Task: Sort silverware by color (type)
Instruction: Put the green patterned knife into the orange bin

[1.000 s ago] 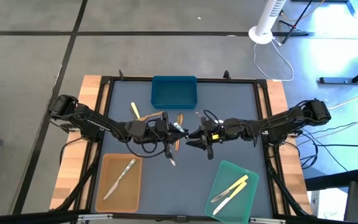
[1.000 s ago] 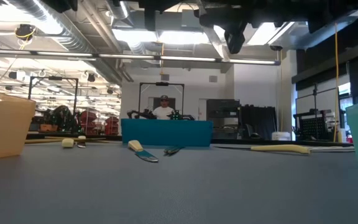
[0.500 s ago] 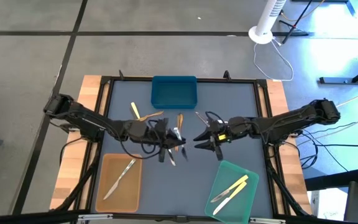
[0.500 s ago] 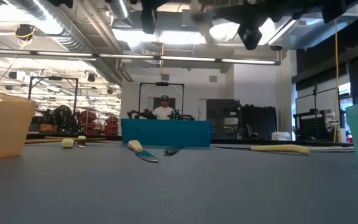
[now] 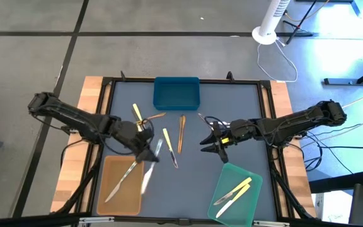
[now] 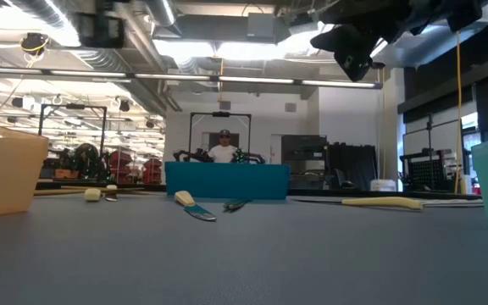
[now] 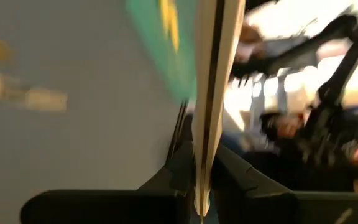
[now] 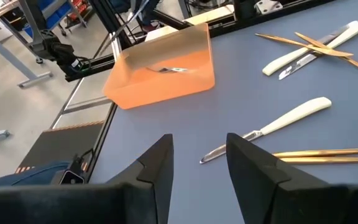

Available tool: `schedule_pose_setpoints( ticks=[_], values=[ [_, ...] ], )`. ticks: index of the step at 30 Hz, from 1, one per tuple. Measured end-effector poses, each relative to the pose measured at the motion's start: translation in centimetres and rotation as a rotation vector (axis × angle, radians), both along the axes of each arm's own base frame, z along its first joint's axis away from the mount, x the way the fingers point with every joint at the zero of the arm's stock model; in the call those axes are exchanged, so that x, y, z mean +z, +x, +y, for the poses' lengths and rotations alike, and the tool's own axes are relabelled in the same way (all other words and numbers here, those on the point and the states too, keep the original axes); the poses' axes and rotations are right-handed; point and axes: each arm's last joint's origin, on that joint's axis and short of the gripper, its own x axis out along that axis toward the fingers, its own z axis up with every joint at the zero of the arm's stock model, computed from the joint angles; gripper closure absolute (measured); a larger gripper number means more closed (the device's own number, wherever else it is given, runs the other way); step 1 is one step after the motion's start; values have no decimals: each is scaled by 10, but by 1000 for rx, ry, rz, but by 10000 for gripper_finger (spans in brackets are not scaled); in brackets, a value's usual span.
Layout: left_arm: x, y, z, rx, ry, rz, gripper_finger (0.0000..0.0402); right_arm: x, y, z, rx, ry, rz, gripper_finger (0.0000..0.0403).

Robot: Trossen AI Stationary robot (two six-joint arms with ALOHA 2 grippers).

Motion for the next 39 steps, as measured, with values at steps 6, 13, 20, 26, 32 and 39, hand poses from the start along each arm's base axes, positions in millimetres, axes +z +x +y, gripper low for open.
schedule_pose_setpoints(
  ticks=[6, 13, 20, 26, 32, 39],
  values=[
    [-15, -22, -23, -76, -38, 253, 372, 0, 0, 0, 0, 0, 1, 268],
    [-30, -47, -43, -69, 13, 490, 369, 0, 0, 0, 0, 0, 0, 268],
    [-44, -55, -57, -4, 74, 600, 370, 0, 0, 0, -1, 0, 0, 268],
    [-64, -50, -69, -36, 110, 705, 369, 0, 0, 0, -9, -3, -1, 268],
    [-88, -41, -76, -31, 163, 801, 368, 0, 0, -1, -33, -13, -3, 268],
    [-109, -37, -81, -63, 187, 904, 368, 0, 0, -1, -33, -13, -2, 268]
  ],
)
